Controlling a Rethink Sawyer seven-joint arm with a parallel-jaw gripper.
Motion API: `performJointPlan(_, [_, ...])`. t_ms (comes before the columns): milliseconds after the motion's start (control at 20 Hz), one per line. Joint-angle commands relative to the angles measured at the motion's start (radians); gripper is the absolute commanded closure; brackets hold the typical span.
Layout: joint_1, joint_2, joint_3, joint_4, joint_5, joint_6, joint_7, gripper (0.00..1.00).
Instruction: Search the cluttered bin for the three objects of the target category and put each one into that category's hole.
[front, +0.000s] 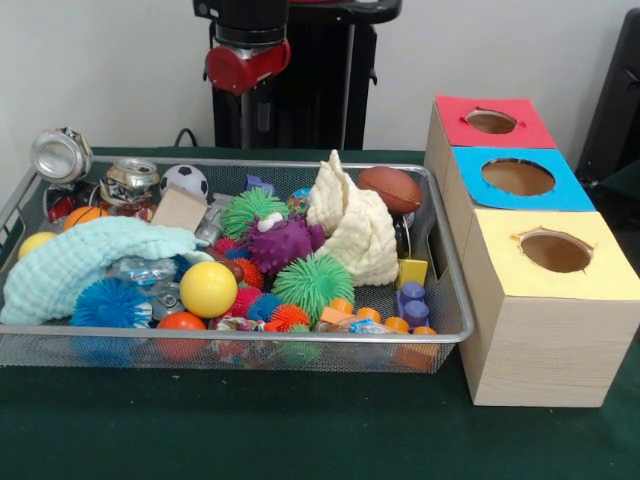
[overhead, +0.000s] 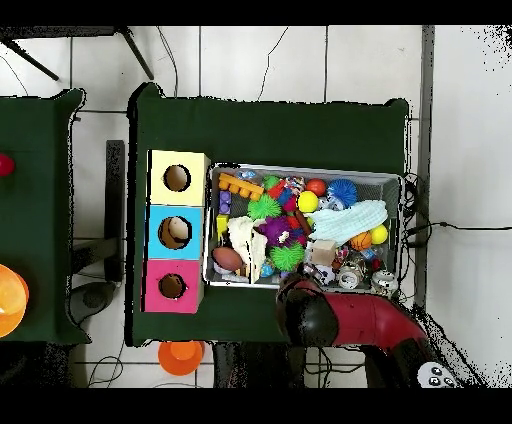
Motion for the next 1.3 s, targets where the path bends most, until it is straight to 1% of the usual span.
performJointPlan(50, [-0.001, 0.018, 0.032, -0.131, -0.065, 0.025, 0.084, 0.00])
performJointPlan(250, [-0.015, 0.012, 0.037, -0.122, -0.066, 0.021, 0.080, 0.00])
performJointPlan(700, [-0.001, 0.024, 0.025, -0.122, -0.070, 0.005, 0.097, 0.00])
performJointPlan(850, [-0.021, 0.024, 0.042, -0.103, -0.063, -0.006, 0.096, 0.00])
performJointPlan(1000, [-0.023, 0.028, 0.048, -0.100, -0.058, -0.011, 0.100, 0.00])
performJointPlan(1150, [-0.055, 0.035, 0.086, -0.089, -0.032, -0.006, 0.093, 0.00])
performJointPlan(1300, [-0.066, 0.044, 0.104, -0.084, -0.025, -0.003, 0.093, 0.00])
